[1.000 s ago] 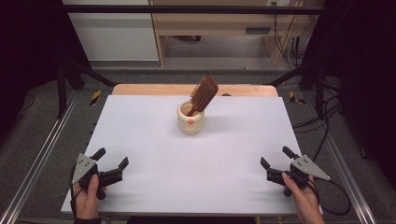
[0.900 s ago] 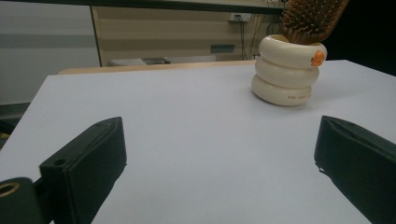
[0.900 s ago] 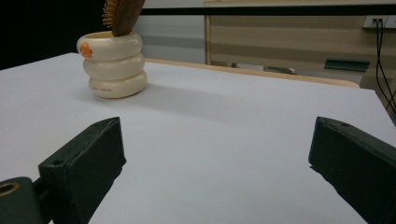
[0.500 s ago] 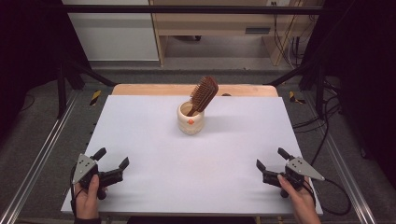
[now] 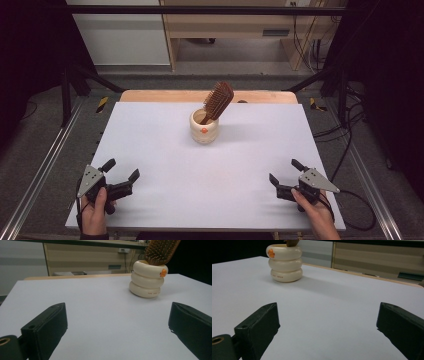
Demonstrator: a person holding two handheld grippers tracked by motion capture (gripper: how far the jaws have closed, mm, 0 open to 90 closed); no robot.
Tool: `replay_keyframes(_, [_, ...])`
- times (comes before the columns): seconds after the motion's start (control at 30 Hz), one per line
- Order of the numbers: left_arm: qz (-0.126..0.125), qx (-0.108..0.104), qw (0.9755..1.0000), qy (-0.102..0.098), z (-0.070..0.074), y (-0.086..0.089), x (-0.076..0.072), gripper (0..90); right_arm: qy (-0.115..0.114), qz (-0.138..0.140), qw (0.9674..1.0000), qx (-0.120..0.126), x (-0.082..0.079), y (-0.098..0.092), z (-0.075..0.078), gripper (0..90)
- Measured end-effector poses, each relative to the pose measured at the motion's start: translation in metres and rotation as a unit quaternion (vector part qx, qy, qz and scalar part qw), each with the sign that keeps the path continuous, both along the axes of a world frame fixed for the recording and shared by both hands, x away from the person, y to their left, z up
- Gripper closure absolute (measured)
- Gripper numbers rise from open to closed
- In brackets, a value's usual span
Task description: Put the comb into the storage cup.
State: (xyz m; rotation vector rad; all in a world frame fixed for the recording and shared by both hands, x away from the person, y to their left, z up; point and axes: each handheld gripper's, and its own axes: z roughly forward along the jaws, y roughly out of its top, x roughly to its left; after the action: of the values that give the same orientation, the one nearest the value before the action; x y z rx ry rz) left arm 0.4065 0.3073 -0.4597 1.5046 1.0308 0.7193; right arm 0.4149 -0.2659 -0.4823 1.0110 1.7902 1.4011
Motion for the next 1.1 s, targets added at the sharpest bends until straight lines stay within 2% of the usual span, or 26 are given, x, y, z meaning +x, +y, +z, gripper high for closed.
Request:
replay_keyframes(0.33, [-0.006, 0.005, 1.0000, -0.002, -0.001, -0.003, -0.003, 2.1, -0.008, 0.012, 0.9999, -0.009, 0.004, 0.006, 0.000, 3.7])
replay_keyframes(0.57, [-0.011, 0.020, 0.9997, -0.012, -0.001, -0.008, -0.005, 2.2, -0.009, 0.021, 0.9997, -0.003, 0.007, 0.010, 0.000, 3.8])
replay_keyframes(0.67, [-0.014, 0.013, 0.9996, -0.019, 0.000, -0.009, -0.007, 2.2, -0.008, 0.023, 0.9997, -0.002, 0.009, 0.011, 0.000, 3.8])
replay_keyframes(0.87, [-0.013, 0.019, 0.9995, -0.022, -0.003, -0.012, -0.012, 2.2, -0.005, 0.035, 0.9993, -0.014, 0.016, 0.019, 0.003, 3.6])
replay_keyframes(1.0, [-0.014, 0.030, 0.9992, -0.025, -0.003, -0.015, -0.016, 2.2, 0.001, 0.030, 0.9995, 0.002, 0.022, 0.024, 0.004, 3.9])
replay_keyframes(1.1, [-0.016, 0.031, 0.9990, -0.028, -0.002, -0.019, -0.016, 1.9, 0.004, 0.022, 0.9998, 0.004, 0.025, 0.027, 0.003, 6.0])
